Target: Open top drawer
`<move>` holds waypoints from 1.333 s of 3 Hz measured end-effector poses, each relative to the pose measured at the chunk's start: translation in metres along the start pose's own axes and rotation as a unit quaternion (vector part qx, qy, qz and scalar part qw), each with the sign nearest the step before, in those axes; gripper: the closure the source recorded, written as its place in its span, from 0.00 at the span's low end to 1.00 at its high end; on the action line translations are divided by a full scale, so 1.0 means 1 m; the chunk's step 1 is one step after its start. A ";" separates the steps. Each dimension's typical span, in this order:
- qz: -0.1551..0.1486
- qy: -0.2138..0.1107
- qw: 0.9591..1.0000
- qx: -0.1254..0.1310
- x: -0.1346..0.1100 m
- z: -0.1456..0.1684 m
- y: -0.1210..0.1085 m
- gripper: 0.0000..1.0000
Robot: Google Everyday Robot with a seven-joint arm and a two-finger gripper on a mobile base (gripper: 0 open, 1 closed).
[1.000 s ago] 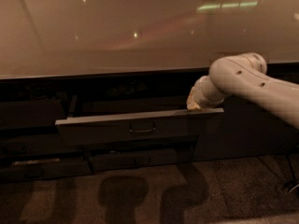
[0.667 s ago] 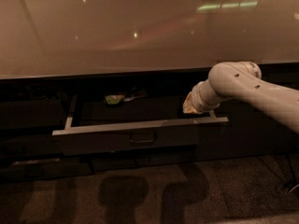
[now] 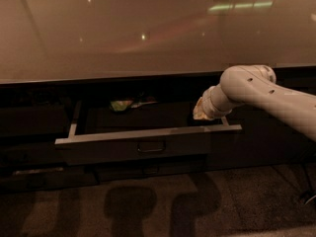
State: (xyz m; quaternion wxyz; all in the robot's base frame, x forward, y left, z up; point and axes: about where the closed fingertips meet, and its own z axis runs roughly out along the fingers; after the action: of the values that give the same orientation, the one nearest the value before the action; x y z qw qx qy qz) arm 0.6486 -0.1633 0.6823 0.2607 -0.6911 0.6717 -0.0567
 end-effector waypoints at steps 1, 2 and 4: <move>0.000 0.000 1.000 0.000 0.000 0.000 0.000 0.59; 0.011 0.005 1.000 -0.005 0.000 0.005 0.005 0.34; 0.013 -0.027 0.999 -0.012 -0.014 0.001 0.036 0.00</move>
Offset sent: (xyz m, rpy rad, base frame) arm -0.0047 0.0013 -0.0123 -0.0038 0.0351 -0.0565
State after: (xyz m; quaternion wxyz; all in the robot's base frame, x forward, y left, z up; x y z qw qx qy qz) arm 0.6150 -0.1477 0.6692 0.2712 -0.6865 0.6741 -0.0272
